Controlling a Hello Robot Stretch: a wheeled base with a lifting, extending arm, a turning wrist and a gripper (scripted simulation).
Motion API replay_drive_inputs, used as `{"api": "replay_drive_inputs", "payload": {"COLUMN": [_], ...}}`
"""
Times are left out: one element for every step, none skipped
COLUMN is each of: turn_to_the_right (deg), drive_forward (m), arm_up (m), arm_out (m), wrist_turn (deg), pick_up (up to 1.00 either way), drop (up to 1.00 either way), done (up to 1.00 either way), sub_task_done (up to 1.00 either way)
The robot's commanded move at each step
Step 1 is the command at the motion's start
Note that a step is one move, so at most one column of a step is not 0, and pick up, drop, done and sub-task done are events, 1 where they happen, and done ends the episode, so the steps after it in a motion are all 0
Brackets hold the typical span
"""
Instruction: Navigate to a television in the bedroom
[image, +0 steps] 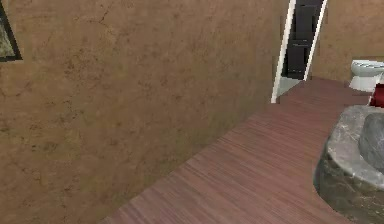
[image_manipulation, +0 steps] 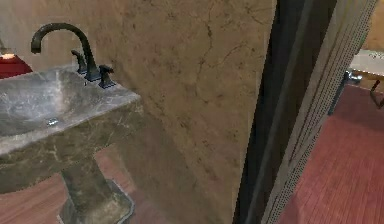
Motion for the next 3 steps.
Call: {"api": "replay_drive_inputs", "payload": {"turn_to_the_right": [0.0,36.0,0.0], "drive_forward": [0.8,0.0,1.0], "arm_up": [0.0,0.0,0.0], "arm_out": [0.0,0.0,0.0], "wrist_turn": [0.0,0.0,0.0], "pick_up": [0.0,0.0,0.0], "drop": [0.0,0.0,0.0], "done": [0.0,0.0,0.0], "sub_task_done": [0.0,0.0,0.0]}}
